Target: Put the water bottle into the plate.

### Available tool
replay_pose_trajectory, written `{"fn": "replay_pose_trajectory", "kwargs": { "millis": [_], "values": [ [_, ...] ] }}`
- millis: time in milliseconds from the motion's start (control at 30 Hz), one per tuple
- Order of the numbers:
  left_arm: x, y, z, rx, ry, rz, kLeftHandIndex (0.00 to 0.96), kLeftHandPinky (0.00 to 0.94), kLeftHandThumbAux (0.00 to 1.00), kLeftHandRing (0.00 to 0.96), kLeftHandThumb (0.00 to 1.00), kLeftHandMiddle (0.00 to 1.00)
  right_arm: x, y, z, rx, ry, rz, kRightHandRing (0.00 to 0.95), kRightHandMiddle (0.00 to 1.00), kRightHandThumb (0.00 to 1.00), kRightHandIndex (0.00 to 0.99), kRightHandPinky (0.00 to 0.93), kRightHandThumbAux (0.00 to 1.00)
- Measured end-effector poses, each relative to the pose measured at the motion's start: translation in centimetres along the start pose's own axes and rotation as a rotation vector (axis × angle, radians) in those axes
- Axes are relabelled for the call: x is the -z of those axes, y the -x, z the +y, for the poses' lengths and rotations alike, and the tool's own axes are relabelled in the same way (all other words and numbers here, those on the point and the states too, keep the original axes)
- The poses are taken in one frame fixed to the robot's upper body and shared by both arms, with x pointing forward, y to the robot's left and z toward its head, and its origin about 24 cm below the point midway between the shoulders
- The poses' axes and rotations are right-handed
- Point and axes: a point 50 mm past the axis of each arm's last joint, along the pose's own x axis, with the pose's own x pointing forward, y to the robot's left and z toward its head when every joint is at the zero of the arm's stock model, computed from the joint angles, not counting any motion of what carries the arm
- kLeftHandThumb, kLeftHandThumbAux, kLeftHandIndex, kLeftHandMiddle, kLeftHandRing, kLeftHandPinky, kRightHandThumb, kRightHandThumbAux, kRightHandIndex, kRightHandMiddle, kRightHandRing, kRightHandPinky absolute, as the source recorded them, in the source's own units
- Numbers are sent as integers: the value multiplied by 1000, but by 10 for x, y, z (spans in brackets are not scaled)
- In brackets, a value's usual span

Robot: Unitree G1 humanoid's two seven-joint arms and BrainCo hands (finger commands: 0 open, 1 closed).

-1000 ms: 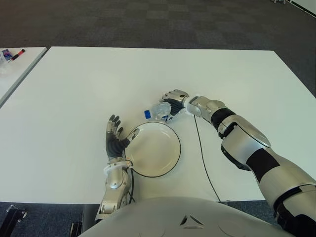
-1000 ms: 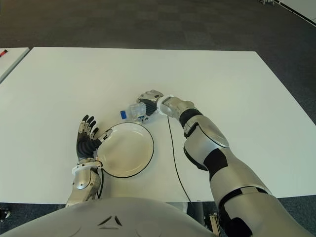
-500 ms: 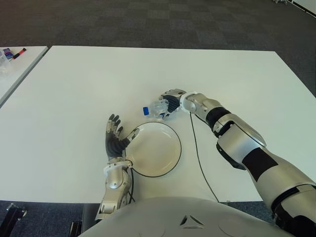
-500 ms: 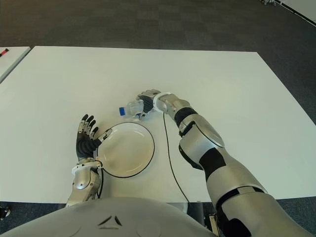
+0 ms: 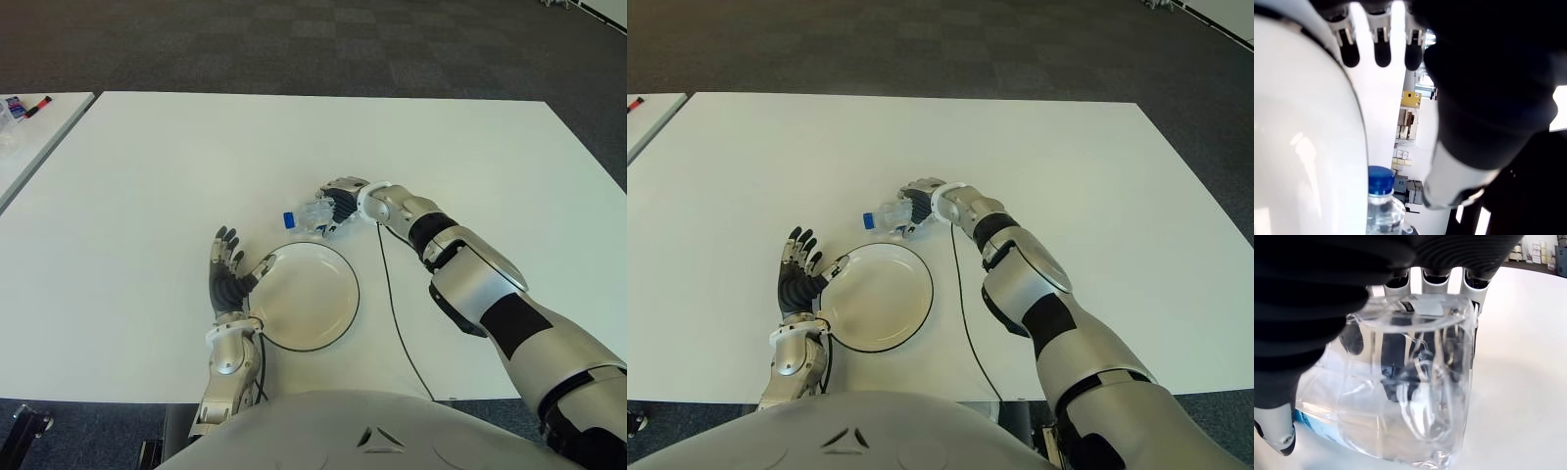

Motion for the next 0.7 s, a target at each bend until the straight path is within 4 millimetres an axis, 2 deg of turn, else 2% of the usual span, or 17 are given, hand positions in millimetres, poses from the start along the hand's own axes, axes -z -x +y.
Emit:
{"fn": "replay_pose_trajectory", "kwargs": {
  "millis": [267, 433, 700],
  "values": [
    [0, 0, 0, 0, 1, -1, 96, 136, 994, 107, 0, 121, -4, -2, 6, 55, 60, -8, 488, 502, 1000, 400, 438, 666],
    [0, 0, 0, 0, 2, -1, 95, 130, 993, 103, 0, 116, -4, -2, 6, 72, 47, -1, 491, 519, 966, 409, 218, 654],
    [0, 0, 0, -2, 2, -2, 97, 135, 993, 105, 0, 120, -3, -2, 3, 98, 0, 1, 492, 521, 961, 409, 109, 652]
  ]
}}
